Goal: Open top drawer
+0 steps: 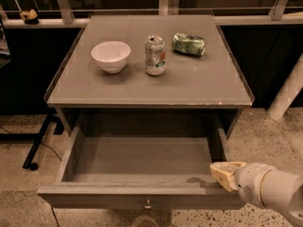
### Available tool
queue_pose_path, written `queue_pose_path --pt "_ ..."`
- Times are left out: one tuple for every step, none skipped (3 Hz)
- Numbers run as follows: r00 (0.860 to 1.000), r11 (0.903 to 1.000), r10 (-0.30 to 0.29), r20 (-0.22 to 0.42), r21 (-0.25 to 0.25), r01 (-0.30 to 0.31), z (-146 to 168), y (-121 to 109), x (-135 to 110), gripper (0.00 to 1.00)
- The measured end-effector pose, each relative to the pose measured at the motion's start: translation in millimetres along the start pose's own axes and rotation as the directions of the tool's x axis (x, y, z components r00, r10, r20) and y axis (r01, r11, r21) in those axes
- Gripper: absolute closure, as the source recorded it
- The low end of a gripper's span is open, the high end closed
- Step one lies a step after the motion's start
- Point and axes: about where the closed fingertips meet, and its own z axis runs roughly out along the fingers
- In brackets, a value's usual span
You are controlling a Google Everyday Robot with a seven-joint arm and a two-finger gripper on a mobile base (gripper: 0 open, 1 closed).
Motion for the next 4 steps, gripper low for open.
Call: queue_pose_path --pt "1.000 1.0000 -0.001 0.006 0.004 0.001 -2.4 -0.5 -0.9 0.83" --pt "1.000 1.0000 -0.001 0.006 0.004 0.001 -2.4 -0.5 -0.9 0.59" --pt "1.000 1.0000 -0.002 0.006 0.004 0.001 -2.4 -0.5 -0.9 0.36" --pt "1.000 1.0000 -0.002 0.006 0.004 0.002 -2.4 -0.5 -0.9 0.13"
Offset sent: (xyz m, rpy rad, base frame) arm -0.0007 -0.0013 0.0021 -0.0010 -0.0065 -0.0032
